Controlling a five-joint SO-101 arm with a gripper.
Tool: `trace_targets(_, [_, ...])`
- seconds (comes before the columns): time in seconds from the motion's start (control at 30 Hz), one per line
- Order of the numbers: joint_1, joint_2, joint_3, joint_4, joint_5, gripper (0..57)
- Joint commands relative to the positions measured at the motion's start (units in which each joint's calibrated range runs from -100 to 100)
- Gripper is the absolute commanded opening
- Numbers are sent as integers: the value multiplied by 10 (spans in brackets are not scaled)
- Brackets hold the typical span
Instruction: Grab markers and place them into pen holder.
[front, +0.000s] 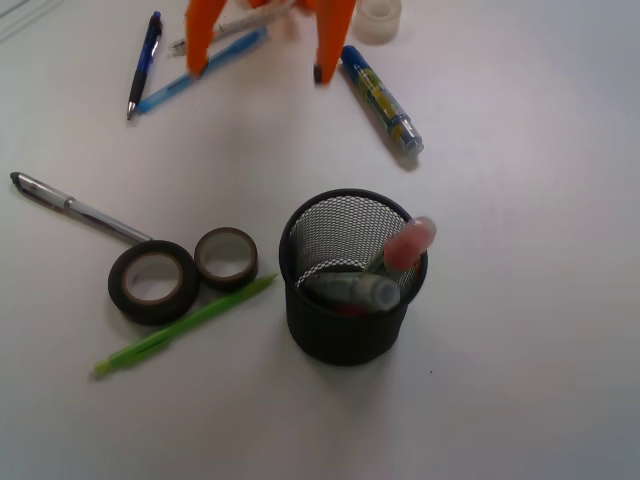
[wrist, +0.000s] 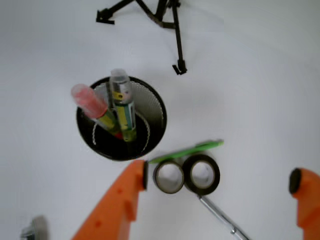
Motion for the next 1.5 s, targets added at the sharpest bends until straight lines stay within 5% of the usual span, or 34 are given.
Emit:
trace_targets(0.0, [-29, -56, -20, 22, -8, 320])
trace_targets(0.37, [-90, -73, 173, 23, -96, 320])
trace_targets(0.67, [-92, -322, 710, -22, -124, 318])
trace_targets(1.07, [-176, -604, 1321, -450, -113, 319])
trace_targets(1.47, [-221, -495, 1328, -392, -112, 319])
